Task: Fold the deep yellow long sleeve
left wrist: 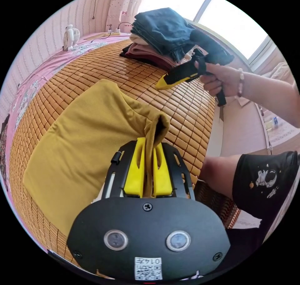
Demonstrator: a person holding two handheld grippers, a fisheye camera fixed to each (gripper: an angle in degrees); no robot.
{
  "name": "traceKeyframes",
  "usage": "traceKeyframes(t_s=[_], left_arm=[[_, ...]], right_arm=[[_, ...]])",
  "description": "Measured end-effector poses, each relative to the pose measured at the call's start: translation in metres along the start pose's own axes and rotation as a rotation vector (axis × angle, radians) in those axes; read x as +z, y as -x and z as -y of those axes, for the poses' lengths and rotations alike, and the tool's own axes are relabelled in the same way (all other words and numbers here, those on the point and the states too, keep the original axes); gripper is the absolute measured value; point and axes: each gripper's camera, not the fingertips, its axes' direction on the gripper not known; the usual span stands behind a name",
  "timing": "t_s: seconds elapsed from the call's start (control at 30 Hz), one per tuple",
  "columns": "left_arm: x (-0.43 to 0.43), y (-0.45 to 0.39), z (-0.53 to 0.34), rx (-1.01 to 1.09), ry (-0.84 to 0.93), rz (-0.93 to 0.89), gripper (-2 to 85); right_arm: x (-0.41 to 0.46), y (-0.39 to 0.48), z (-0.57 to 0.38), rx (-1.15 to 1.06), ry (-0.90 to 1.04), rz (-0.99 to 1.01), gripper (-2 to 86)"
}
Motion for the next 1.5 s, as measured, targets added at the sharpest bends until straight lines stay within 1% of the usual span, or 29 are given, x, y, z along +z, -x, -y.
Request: traceKeyframes(t_s=[0.07,0.17,0.23,0.27,0.37,0.47,0.53,0.6,0.67,0.7,0.77,0.8,0.87,0.9,0.93,0.97,1.03,1.1,1.17,1.23,1.27,1.33,1.37,1.43,1.47,1.5], left_arm=[[-0.008,-0.003,-0.018,0.002,0.008,-0.051,4.1],[-0.019,-0.004,-0.044,-0.014,0.002,-0.100,4.1],[-0.024,-0.005,-0.059,-0.029,0.000,-0.103,4.1],[-0.027,-0.004,-0.069,-0.053,-0.014,-0.101,4.0],[-0.035,0.004,-0.088,-0.132,-0.058,-0.135,3.9],[-0.050,0.003,-0.100,-0.146,-0.136,-0.184,3.8],[-0.063,0.001,-0.108,-0.151,-0.206,-0.237,3.8],[-0.077,0.002,-0.120,-0.184,-0.289,-0.289,3.8],[-0.094,0.014,-0.141,-0.288,-0.384,-0.351,3.7],[-0.098,0.018,-0.147,-0.323,-0.404,-0.361,3.7],[-0.116,0.038,-0.175,-0.458,-0.476,-0.342,3.7],[-0.120,0.044,-0.183,-0.493,-0.491,-0.326,3.7],[-0.132,0.068,-0.216,-0.641,-0.526,-0.261,3.9],[-0.134,0.075,-0.224,-0.678,-0.532,-0.240,4.0],[-0.134,0.086,-0.241,-0.756,-0.533,-0.174,4.1],[-0.131,0.097,-0.258,-0.851,-0.514,-0.108,4.3],[-0.120,0.111,-0.281,-0.963,-0.467,-0.047,4.8],[-0.110,0.122,-0.302,-1.054,-0.429,-0.030,5.6],[-0.102,0.129,-0.329,-1.183,-0.407,-0.070,7.4],[-0.103,0.127,-0.345,-1.220,-0.442,-0.105,8.1],[-0.105,0.125,-0.352,-1.244,-0.462,-0.103,9.4],[-0.108,0.122,-0.360,-1.260,-0.493,-0.093,11.5],[-0.109,0.121,-0.363,-1.273,-0.507,-0.082,13.0],[-0.107,0.122,-0.364,-1.282,-0.514,-0.055,14.9],[-0.104,0.123,-0.363,-1.282,-0.507,-0.051,15.9],[-0.103,0.124,-0.362,-1.277,-0.500,-0.054,15.8]], right_arm=[[0.009,-0.009,0.014,0.050,-0.052,0.042,12.8],[0.032,-0.021,0.031,0.131,-0.111,0.121,11.4],[0.052,-0.038,0.037,0.248,-0.051,0.214,5.2],[0.054,-0.040,0.035,0.254,-0.051,0.222,4.7],[0.037,-0.037,0.018,0.248,-0.087,0.196,2.7],[-0.003,-0.022,-0.004,0.222,-0.146,0.193,1.9],[-0.040,0.007,-0.014,0.153,-0.168,0.070,1.7],[-0.060,0.034,-0.015,0.100,-0.168,0.000,1.6],[-0.066,0.062,-0.007,0.046,-0.155,-0.037,1.6],[-0.062,0.082,0.003,0.000,-0.134,-0.051,1.7],[-0.042,0.114,0.025,-0.074,-0.092,-0.062,1.9],[-0.021,0.134,0.042,-0.121,-0.061,-0.054,2.2],[0.019,0.161,0.070,-0.167,-0.012,-0.049,2.7],[0.052,0.175,0.087,-0.182,0.014,-0.055,3.1],[0.087,0.183,0.103,-0.176,0.038,-0.043,3.9],[0.105,0.187,0.110,-0.178,0.052,-0.030,4.3],[0.166,0.200,0.131,-0.223,0.140,-0.028,5.4],[0.184,0.213,0.137,-0.274,0.151,-0.034,6.3],[0.183,0.229,0.135,-0.360,0.107,-0.057,7.5],[0.179,0.242,0.128,-0.489,0.062,-0.213,10.5],[0.180,0.244,0.127,-0.517,0.063,-0.260,11.6],[0.203,0.237,0.126,-0.602,0.145,-0.365,16.6],[0.213,0.234,0.127,-0.613,0.184,-0.369,17.2],[0.257,0.222,0.135,-0.621,0.349,-0.350,18.3],[0.268,0.220,0.137,-0.625,0.390,-0.338,17.8],[0.289,0.220,0.140,-0.641,0.491,-0.307,16.8]])
